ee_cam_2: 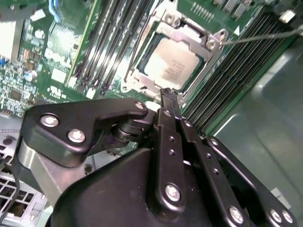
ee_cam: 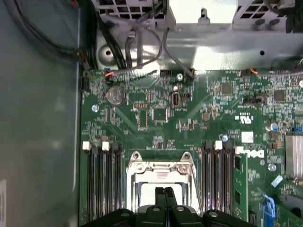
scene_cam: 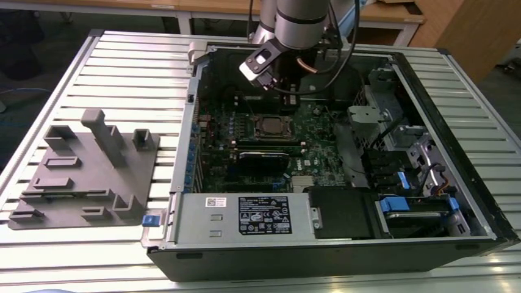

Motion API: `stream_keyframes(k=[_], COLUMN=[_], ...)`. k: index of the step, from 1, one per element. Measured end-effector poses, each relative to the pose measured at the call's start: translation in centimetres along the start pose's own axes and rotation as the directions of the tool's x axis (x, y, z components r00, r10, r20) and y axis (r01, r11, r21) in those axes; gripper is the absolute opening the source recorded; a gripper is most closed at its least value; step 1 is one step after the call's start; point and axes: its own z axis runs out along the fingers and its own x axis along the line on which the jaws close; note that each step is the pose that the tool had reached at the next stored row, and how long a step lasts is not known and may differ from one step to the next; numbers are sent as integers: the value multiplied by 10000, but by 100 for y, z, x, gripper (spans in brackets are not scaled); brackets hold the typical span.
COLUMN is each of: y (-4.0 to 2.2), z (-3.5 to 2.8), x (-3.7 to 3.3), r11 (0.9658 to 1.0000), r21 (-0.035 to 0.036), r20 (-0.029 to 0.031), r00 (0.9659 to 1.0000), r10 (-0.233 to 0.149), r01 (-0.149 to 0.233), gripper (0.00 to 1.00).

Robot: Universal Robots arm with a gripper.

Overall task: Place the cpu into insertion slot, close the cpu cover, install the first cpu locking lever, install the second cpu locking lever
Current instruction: 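Close the cpu cover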

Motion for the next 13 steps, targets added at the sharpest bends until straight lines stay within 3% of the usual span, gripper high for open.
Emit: stream_keyframes(k=[7,13], y=[-102,-133], z=[34,70], x=[-2,-3], r11=[10000,10000], r21=[0,0], r20=[2,10], r00=[10000,10000], r10=[1,3], r01=[-1,-3], gripper=[11,11])
